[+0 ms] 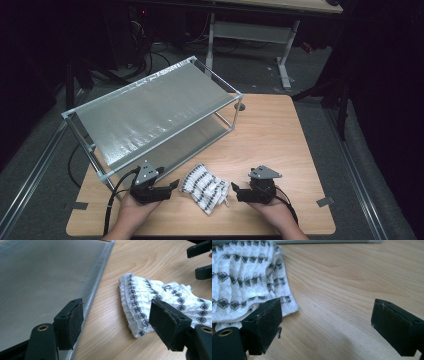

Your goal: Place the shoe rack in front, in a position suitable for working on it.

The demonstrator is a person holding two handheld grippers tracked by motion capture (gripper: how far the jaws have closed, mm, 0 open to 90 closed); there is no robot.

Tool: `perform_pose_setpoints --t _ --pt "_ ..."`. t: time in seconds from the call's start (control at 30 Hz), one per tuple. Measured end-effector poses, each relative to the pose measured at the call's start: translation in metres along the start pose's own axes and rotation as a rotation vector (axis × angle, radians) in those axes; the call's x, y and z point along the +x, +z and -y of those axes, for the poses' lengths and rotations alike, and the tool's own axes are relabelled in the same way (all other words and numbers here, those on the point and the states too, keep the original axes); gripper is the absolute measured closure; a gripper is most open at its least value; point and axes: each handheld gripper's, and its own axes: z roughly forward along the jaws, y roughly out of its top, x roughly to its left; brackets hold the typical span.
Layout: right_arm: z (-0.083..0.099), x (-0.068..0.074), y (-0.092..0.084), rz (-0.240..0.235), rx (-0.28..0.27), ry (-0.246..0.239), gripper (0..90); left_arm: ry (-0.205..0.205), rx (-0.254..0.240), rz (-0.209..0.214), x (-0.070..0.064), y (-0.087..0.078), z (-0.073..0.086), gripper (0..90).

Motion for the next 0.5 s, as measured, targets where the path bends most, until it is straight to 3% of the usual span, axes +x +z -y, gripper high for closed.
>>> perform_pose_setpoints --t 0.2,0.5 --pt "-0.001 0.004 0.002 -0.003 0.013 -0.010 7.0 0.005 0.001 0.002 0.000 0.001 0.000 28.6" --pt "-0.008 0.018 -0.002 -0.009 -0.011 -0.065 6.0 0.007 0.005 0.006 -0.001 0.002 0.001 28.5"
